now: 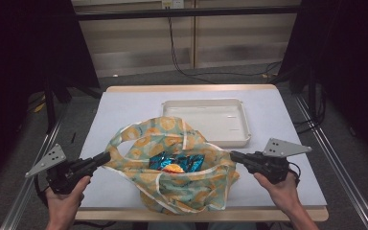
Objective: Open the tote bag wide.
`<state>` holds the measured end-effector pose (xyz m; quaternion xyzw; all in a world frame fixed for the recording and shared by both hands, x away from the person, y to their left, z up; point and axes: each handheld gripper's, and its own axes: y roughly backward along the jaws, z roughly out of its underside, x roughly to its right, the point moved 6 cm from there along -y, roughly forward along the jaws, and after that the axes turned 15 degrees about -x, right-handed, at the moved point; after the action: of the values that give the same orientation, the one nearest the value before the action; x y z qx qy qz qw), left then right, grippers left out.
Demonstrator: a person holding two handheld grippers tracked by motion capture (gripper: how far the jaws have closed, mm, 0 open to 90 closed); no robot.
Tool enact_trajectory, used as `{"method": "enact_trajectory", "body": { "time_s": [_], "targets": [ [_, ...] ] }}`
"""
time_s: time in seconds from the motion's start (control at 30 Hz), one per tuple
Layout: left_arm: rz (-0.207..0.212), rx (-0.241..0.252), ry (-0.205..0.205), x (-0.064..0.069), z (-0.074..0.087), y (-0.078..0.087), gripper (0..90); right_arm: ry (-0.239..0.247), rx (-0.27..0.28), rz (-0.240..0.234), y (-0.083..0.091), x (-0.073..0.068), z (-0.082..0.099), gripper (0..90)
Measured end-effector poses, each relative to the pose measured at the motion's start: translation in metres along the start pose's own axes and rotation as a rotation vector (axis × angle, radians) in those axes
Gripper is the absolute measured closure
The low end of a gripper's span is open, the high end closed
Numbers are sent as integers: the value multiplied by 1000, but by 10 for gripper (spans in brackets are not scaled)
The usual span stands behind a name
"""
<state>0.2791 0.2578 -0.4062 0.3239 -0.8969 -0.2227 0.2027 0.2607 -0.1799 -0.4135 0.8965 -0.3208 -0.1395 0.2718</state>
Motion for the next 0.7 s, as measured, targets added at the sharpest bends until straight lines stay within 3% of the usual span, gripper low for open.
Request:
{"method": "enact_trajectory", "body": {
  "time_s": [0.03,0.13,0.27,0.3,0.37,0.53,0.7],
  "targets": [
    [-22,-13,24,-3,8,-2,900,0,-11,13,1,2,4,900],
    [15,-34,73,-10,28,-3,900,-18,-31,32,5,8,16,900],
    [27,-99,88,-10,44,-16,889,-18,-52,21,-1,6,23,900],
    [35,-99,91,-9,45,-19,844,-10,-57,20,-4,4,22,899],
    [67,-92,69,-4,43,-21,747,-3,-53,13,-7,2,19,874],
    [79,-40,50,5,27,-15,583,33,-19,-13,-6,-7,4,737],
    [40,-4,22,12,14,-2,494,35,22,-18,-2,-11,-9,619]
  ]
}}
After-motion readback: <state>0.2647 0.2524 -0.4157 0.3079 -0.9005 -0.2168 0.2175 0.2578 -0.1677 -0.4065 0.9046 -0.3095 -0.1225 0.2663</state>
